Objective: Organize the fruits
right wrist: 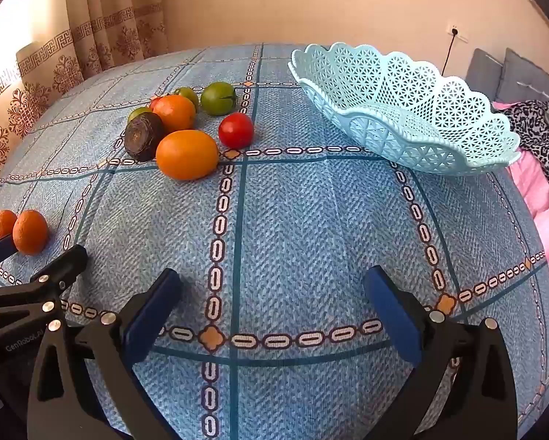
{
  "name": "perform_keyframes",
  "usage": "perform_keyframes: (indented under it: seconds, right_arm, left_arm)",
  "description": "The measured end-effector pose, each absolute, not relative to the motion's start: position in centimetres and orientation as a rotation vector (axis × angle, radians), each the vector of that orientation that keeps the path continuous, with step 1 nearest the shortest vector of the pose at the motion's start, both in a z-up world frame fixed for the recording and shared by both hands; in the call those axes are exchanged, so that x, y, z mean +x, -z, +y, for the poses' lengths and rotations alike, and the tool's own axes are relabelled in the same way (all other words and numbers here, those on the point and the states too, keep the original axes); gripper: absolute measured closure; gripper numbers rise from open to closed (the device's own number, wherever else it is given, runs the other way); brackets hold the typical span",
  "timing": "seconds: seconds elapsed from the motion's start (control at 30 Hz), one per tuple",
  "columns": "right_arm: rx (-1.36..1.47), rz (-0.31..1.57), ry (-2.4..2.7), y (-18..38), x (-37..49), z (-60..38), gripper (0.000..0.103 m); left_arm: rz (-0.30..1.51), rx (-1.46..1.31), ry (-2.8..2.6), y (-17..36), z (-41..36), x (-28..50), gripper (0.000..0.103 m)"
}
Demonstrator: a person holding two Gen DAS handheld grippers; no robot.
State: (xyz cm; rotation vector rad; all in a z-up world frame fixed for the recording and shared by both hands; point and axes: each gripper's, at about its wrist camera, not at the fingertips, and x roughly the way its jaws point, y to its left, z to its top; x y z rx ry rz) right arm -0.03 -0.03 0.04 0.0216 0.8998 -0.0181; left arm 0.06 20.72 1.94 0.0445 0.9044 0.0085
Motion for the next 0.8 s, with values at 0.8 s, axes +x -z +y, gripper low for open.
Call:
perform_keyframes:
  seconds: [0.8]
  right_arm:
    - [0.016,0.902,0.021,-0.03,0.09,-0.07,0.005]
  left_arm:
    - [0.907,0.048,-0.017,-1.9,20.8,-0.06,0.002]
